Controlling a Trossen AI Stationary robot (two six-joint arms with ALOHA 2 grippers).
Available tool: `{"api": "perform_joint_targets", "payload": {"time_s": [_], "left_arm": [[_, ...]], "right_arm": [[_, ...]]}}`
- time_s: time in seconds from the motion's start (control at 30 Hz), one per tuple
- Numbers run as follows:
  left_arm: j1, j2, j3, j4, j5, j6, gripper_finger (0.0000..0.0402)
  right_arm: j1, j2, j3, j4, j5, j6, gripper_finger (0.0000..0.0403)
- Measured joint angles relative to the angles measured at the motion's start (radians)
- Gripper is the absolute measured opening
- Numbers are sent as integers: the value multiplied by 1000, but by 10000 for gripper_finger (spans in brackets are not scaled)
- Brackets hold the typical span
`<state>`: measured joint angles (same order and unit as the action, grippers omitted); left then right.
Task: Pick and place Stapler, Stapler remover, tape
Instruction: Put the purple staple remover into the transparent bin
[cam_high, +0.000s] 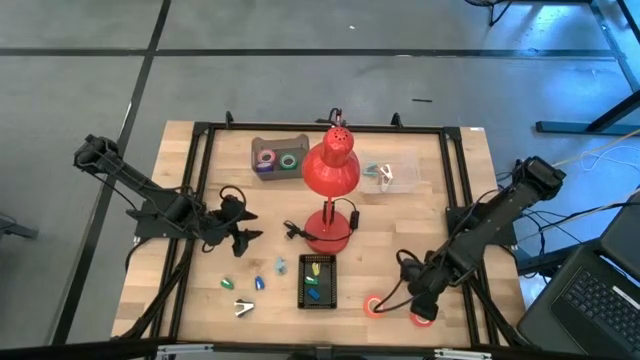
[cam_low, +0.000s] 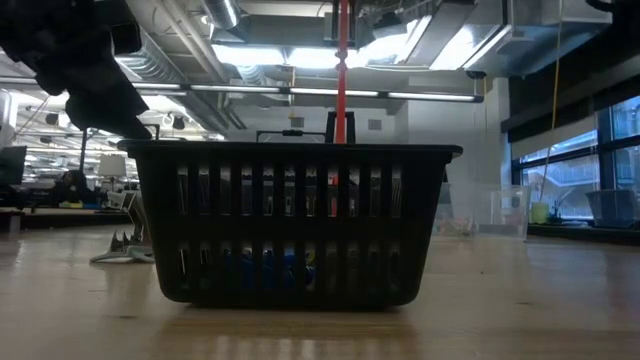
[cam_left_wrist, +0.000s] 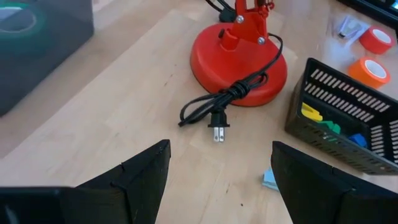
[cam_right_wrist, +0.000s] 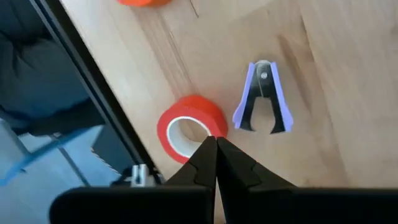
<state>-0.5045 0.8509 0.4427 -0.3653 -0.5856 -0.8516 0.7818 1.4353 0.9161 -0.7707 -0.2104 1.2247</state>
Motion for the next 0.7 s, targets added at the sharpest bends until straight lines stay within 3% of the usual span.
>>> {"api": "perform_joint_targets", "payload": {"time_s": [0.33,0.7], "left_arm": [[0,0,0,-1,0,3,267],[0,0,0,-1,-24,28,267]], "right_arm": [[-1,3,0,-8,5,-171,21],[-14,3,0,-36,113,-298,135]]}}
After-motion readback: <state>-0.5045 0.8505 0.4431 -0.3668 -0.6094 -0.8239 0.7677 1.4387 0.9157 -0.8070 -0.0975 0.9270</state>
